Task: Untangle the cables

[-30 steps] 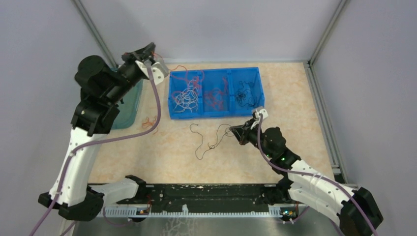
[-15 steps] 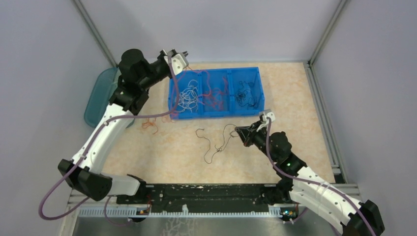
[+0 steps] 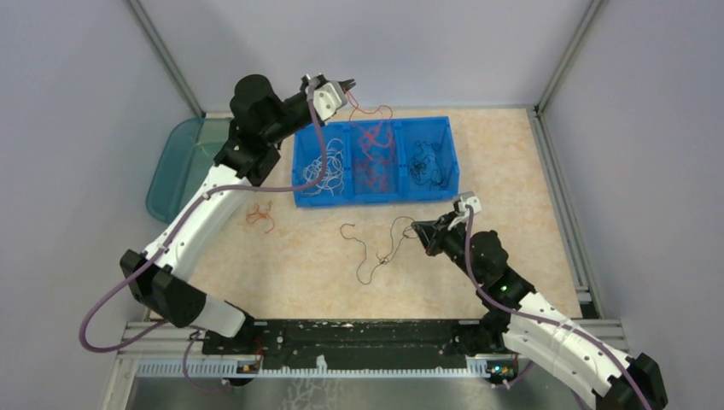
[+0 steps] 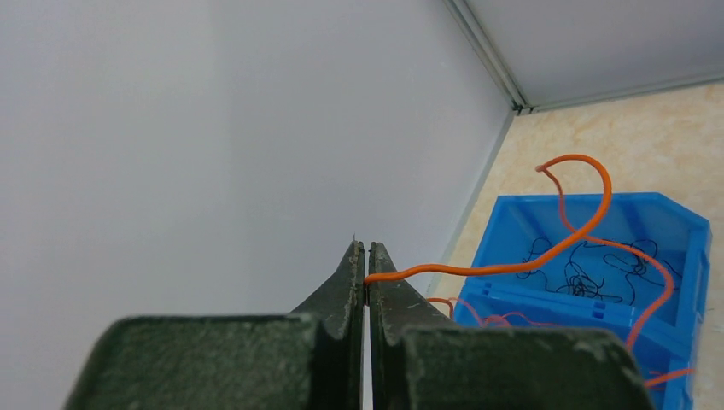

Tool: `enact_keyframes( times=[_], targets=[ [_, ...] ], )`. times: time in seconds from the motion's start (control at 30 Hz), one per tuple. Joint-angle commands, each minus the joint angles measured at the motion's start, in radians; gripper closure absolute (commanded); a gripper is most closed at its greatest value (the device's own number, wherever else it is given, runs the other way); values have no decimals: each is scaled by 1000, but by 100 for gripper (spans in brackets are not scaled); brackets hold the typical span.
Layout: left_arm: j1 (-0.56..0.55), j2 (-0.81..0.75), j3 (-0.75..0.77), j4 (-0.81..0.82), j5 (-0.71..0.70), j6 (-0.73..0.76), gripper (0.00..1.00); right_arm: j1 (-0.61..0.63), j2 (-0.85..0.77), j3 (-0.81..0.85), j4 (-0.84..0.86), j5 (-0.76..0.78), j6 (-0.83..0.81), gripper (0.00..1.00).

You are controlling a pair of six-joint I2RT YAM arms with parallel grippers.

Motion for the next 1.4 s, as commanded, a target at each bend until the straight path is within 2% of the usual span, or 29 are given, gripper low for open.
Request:
enact_keyframes(
  times=[0.0, 0.23, 0.43, 0.6, 0.77, 0.97, 1.17, 1.37],
  targets=[
    [-7, 70, 7, 62, -7, -17, 100, -8, -35, 43, 2, 20, 10, 100],
    [-8, 204, 29, 117, 0, -47, 100, -8, -48, 57, -15, 36, 10, 100],
    [-9, 291, 118, 143, 0, -84, 100, -9, -67, 71, -44, 49, 5, 100],
    [-20, 361, 272, 125, -1, -87, 100, -9, -66, 70, -50, 51, 6, 100],
    [-28, 392, 324, 114, -8, -77, 100, -8, -69, 70, -49, 48, 13, 100],
    [-31, 398, 255, 109, -23, -39, 100, -9, -86, 70, -60, 56, 12, 100],
    [-30, 395, 127, 80, -79, 34, 100, -8, -86, 74, -65, 60, 11, 100],
    [-30, 386, 31, 126, -161, 75, 100, -9, -89, 76, -74, 67, 7, 100]
  ],
)
